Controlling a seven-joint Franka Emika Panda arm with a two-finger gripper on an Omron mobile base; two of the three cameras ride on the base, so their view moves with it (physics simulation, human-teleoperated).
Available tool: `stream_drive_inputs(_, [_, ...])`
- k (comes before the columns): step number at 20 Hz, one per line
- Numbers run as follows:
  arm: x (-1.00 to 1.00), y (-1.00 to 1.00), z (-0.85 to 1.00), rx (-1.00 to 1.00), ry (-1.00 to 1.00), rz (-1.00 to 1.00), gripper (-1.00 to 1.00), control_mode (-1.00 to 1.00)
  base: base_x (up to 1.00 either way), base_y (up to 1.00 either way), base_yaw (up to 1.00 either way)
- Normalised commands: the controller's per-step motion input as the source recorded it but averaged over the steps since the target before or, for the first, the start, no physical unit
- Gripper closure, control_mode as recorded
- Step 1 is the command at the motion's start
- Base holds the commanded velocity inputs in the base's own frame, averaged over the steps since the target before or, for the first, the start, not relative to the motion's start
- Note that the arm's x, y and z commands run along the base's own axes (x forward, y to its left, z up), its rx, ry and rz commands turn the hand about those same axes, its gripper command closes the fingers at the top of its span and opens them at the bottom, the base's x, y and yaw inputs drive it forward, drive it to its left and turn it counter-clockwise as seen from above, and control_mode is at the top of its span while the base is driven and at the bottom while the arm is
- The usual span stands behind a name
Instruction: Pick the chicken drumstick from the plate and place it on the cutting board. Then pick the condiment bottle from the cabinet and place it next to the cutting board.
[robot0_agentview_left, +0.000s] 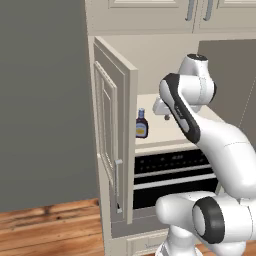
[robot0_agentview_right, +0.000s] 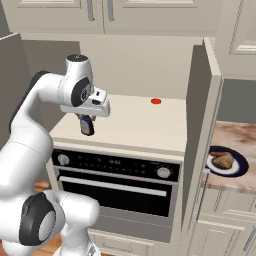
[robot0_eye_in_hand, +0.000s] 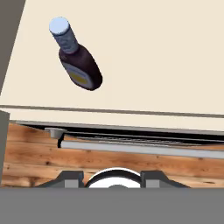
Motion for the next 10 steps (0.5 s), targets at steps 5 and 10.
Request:
stream_drive_inputs(5, [-0.1, 0.0, 0.0, 0.0, -0.01, 0.0, -1.0, -1.0, 0.0, 0.0, 0.0])
stream_drive_inputs(10, [-0.3, -0.01, 0.0, 0.0, -0.07, 0.0, -1.0, -1.0, 0.0, 0.0, 0.0])
